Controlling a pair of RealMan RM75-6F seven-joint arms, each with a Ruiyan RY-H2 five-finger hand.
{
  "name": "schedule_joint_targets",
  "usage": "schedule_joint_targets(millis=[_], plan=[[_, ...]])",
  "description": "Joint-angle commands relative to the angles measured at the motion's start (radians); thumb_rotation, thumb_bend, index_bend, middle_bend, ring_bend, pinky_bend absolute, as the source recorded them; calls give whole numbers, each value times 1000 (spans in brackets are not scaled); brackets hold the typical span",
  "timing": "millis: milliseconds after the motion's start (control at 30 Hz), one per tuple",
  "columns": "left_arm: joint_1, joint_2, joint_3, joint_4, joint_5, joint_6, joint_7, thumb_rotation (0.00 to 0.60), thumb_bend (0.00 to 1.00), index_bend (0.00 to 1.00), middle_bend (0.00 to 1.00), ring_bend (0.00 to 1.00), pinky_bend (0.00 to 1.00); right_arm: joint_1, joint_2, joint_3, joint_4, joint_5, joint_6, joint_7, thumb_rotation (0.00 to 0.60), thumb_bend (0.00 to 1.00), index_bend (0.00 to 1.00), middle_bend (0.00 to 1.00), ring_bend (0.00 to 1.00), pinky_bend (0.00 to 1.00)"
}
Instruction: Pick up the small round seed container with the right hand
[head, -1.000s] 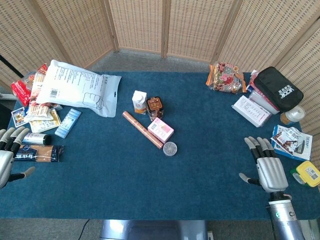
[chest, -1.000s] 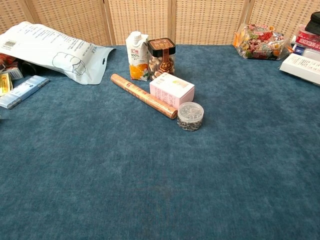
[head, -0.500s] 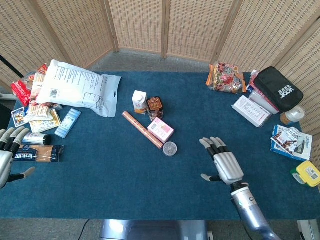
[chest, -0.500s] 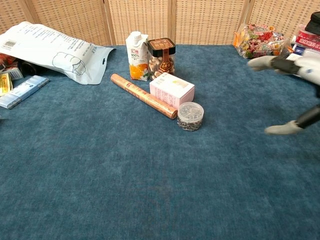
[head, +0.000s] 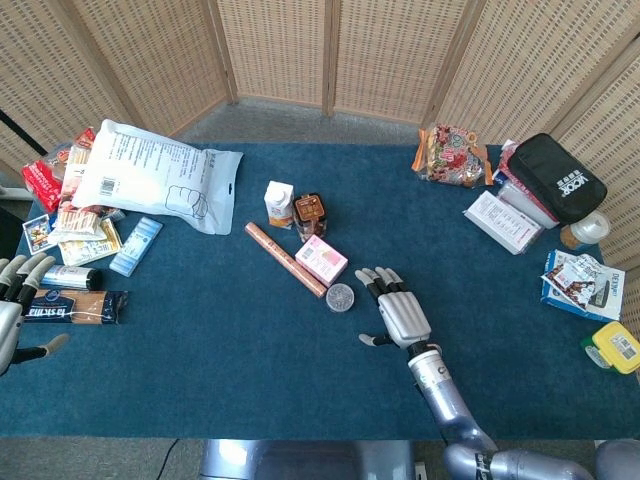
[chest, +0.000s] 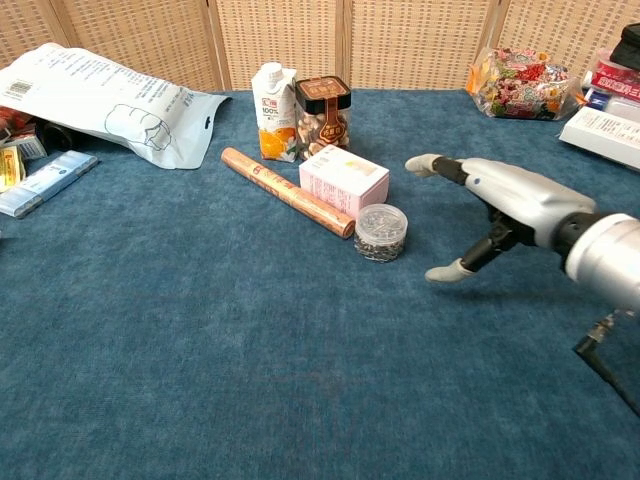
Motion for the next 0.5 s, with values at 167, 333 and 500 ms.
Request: schedule_joint_targets(millis=[167, 333, 500], plan=[[0, 0, -2, 3, -5, -2, 0, 600, 0, 0, 0, 0, 0, 35, -54, 28, 62, 55, -21, 13, 600, 0, 0, 0, 0, 0], [-3, -3, -3, 5, -7, -9, 1, 600, 0, 0, 0, 0, 0, 34, -68, 29, 61, 64, 5, 7, 600, 0, 0, 0, 0, 0], [-7, -7, -1, 3, -3, -16, 5, 600, 0, 0, 0, 0, 0, 37, -94, 39, 62, 88, 28, -16, 600, 0, 0, 0, 0, 0]])
